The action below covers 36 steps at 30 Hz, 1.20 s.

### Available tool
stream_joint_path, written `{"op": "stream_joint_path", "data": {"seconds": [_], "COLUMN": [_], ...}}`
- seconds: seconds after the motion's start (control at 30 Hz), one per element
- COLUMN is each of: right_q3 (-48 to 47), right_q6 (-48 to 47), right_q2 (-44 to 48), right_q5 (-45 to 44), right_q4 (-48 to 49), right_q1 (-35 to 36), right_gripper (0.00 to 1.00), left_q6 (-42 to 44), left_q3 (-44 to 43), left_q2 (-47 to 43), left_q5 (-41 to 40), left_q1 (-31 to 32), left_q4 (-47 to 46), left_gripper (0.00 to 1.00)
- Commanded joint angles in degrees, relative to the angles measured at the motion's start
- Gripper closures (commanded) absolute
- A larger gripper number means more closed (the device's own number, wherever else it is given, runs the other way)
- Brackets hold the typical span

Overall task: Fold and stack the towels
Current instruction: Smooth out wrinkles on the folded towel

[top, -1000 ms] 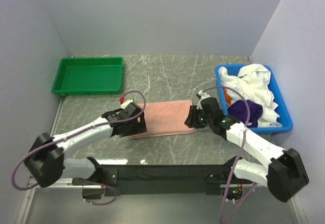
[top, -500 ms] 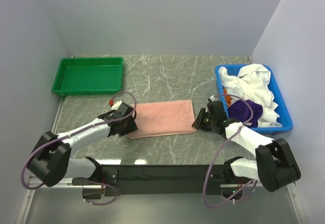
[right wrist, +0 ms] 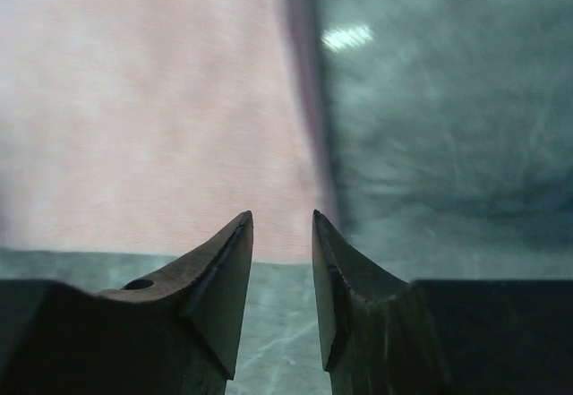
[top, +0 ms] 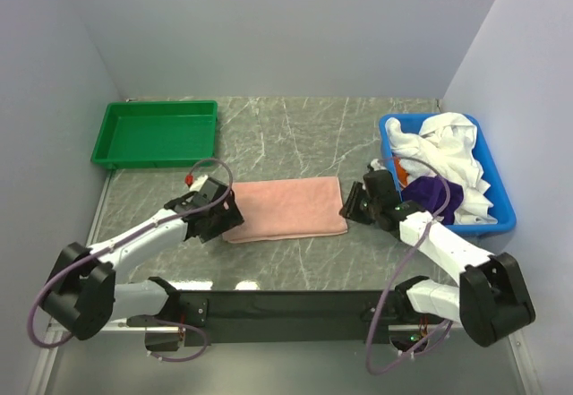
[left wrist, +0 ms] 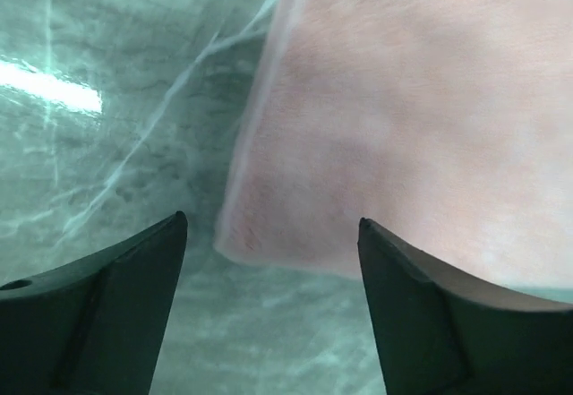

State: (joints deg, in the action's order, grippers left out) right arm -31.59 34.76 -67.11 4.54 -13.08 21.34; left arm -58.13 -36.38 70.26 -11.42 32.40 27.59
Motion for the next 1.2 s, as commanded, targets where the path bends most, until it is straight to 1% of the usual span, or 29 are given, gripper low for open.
{"op": "stream_joint_path", "data": {"seconds": [0.0, 0.07, 0.13, 0.17, 0.2, 0.23, 0.33, 0.37, 0.4, 0.47, 0.5, 0.6, 0.63, 0.7, 0.77, 0.83, 0.9, 0.93, 1.0, 1.07, 1.1, 1.17], "right_q3": [-8.4, -11.0, -14.4, -15.6, -17.7, -18.8, -23.2, -24.3, -26.0, -27.1, -27.6, -26.3, -26.0, -24.9, -24.0, -23.0, -22.4, -22.4, -22.2, -22.4, -22.7, -23.0], "right_q6": [-5.7, -7.3, -9.4, -9.7, -10.8, -11.1, -13.7, -14.5, -16.1, -16.9, -16.9, -17.3, -17.6, -18.1, -18.1, -18.0, -18.0, -18.0, -19.6, -20.8, -21.2, -20.6], "right_q2": [3.3, 2.3, -1.0, -2.5, -5.7, -7.5, -13.9, -15.5, -18.6, -21.8, -24.4, -27.4, -27.9, -28.9, -28.8, -27.6, -25.6, -25.0, -22.6, -20.0, -17.1, -14.4], "right_q5": [-4.2, -5.7, -5.6, -5.4, -4.7, -4.7, -4.7, -4.9, -5.1, -5.8, -6.3, -8.7, -11.2, -13.4, -14.4, -13.9, -16.6, -17.7, -17.7, -17.4, -14.2, -11.0], "right_q4": [-2.7, -3.6, -3.2, -3.0, -2.8, -2.9, -4.4, -5.0, -5.7, -7.7, -8.4, -9.9, -11.0, -12.1, -13.5, -13.8, -14.8, -16.2, -16.4, -15.4, -14.7, -10.9], "right_q1": [4.0, 9.5, 14.7, 16.3, 17.6, 20.6, 24.5, 26.6, 27.4, 28.7, 28.7, 28.5, 28.4, 27.7, 25.3, 22.1, 20.4, 18.3, 16.5, 16.5, 16.7, 18.1], "right_gripper": [0.58, 0.53, 0.49, 0.48, 0.47, 0.46, 0.45, 0.45, 0.45, 0.45, 0.45, 0.45, 0.45, 0.45, 0.45, 0.46, 0.46, 0.46, 0.46, 0.46, 0.47, 0.48], "left_q6": [1.3, 2.4, 4.6, 5.6, 7.8, 9.0, 13.7, 15.8, 16.8, 18.7, 19.1, 19.9, 19.9, 20.2, 20.6, 20.9, 21.0, 21.1, 21.3, 21.5, 21.6, 21.8], "left_q3": [-6.9, -9.6, -11.0, -12.1, -12.5, -12.9, -13.1, -12.4, -11.8, -9.3, -8.6, -7.0, -6.9, -7.2, -7.4, -7.5, -7.7, -7.7, -7.3, -7.2, -7.2, -7.1], "left_q2": [-4.6, -6.2, -7.6, -8.9, -9.6, -10.2, -12.5, -13.8, -14.4, -16.1, -16.6, -16.8, -16.6, -15.9, -15.2, -14.8, -14.9, -15.0, -15.6, -15.9, -16.2, -16.2], "left_q5": [-3.2, -5.7, -7.7, -9.7, -10.5, -11.4, -12.8, -13.6, -14.3, -16.6, -17.1, -15.7, -15.5, -15.2, -14.2, -13.3, -13.0, -12.4, -11.4, -9.9, -9.5, -7.8], "left_q1": [-0.6, -1.5, -3.3, -4.2, -6.4, -7.5, -12.2, -13.0, -13.8, -13.9, -13.9, -13.9, -14.0, -14.0, -14.1, -14.3, -14.6, -14.6, -15.1, -15.4, -15.6, -16.1], "left_q4": [5.9, 8.1, 10.7, 11.2, 12.1, 12.4, 12.0, 11.3, 10.7, 8.4, 7.8, 6.0, 5.8, 5.4, 4.9, 4.7, 4.7, 4.5, 4.0, 3.6, 3.4, 2.8], "left_gripper": [0.14, 0.09, 0.07, 0.04, 0.02, 0.01, 0.01, 0.01, 0.01, 0.01, 0.01, 0.0, 0.01, 0.01, 0.01, 0.01, 0.01, 0.01, 0.01, 0.01, 0.01, 0.01]}}
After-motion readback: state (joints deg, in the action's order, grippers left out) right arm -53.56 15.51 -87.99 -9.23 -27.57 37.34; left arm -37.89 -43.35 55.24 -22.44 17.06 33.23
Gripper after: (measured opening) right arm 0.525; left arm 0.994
